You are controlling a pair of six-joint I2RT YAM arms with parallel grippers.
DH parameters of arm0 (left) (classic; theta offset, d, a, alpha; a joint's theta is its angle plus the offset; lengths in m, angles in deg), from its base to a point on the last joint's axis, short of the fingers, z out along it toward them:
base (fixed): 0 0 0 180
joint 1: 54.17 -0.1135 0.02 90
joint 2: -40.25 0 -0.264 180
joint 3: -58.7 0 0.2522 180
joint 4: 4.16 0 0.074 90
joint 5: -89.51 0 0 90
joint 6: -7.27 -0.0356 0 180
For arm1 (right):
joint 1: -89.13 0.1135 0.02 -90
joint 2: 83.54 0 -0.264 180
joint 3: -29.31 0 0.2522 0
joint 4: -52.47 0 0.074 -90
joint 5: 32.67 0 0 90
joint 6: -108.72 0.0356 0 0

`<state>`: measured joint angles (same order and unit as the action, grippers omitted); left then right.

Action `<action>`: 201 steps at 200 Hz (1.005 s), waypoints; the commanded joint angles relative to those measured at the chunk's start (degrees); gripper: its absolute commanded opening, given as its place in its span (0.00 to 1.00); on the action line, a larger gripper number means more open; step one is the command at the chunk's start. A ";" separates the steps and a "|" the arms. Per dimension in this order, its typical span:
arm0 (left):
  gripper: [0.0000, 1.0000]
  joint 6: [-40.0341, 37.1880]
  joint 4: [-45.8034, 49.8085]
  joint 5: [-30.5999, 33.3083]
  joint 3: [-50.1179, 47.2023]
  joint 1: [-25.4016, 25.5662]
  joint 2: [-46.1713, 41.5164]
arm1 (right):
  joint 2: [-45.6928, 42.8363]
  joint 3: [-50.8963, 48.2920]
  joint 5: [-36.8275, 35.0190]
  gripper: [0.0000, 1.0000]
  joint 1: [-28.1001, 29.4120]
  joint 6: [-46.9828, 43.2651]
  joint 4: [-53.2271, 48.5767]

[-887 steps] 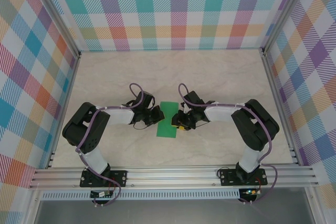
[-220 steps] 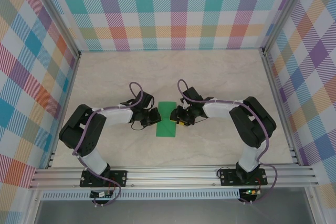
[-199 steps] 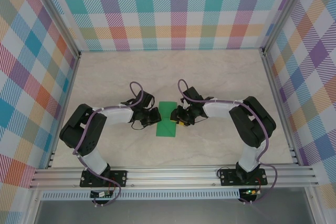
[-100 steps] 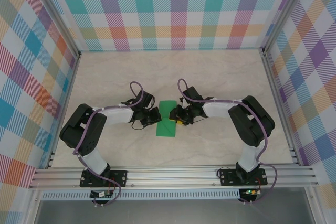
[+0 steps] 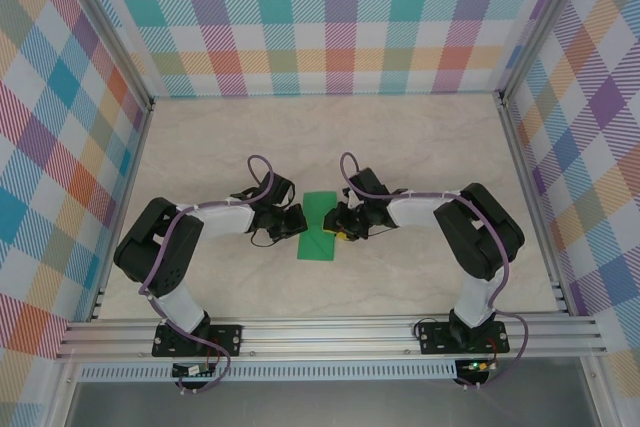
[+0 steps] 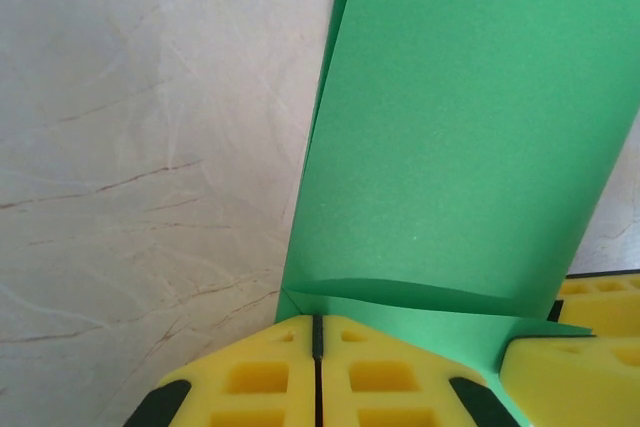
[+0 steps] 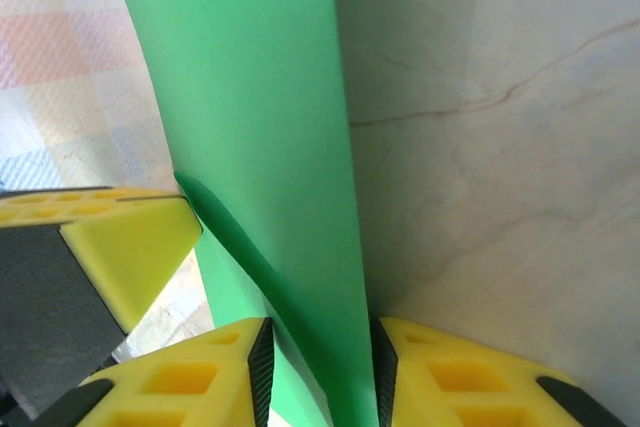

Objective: Fold a paper plane with a square sheet of paper (pick it up from the middle)
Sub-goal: Turn over the paper at the center of the table.

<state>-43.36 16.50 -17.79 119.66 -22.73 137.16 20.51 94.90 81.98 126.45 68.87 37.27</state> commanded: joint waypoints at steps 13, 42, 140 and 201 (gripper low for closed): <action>0.09 0.43 1.82 -0.08 -0.25 0.55 -2.96 | -1.71 -1.38 3.17 0.26 0.30 -1.27 2.89; 0.14 0.58 3.95 1.27 -0.35 0.47 -8.88 | -4.01 -0.64 2.23 0.18 0.30 -2.65 0.34; 0.34 2.33 14.11 8.85 -5.36 0.46 -31.72 | -20.77 11.10 -22.64 0.06 0.53 -13.14 -41.18; 0.41 4.56 20.98 16.47 -8.41 0.11 -41.77 | -9.95 30.32 -55.55 0.06 8.08 -7.38 -76.64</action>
<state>-40.08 32.11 -6.43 112.32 -22.75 99.30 2.30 120.65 42.00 131.15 58.62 -20.21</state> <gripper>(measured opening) 0.403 0.064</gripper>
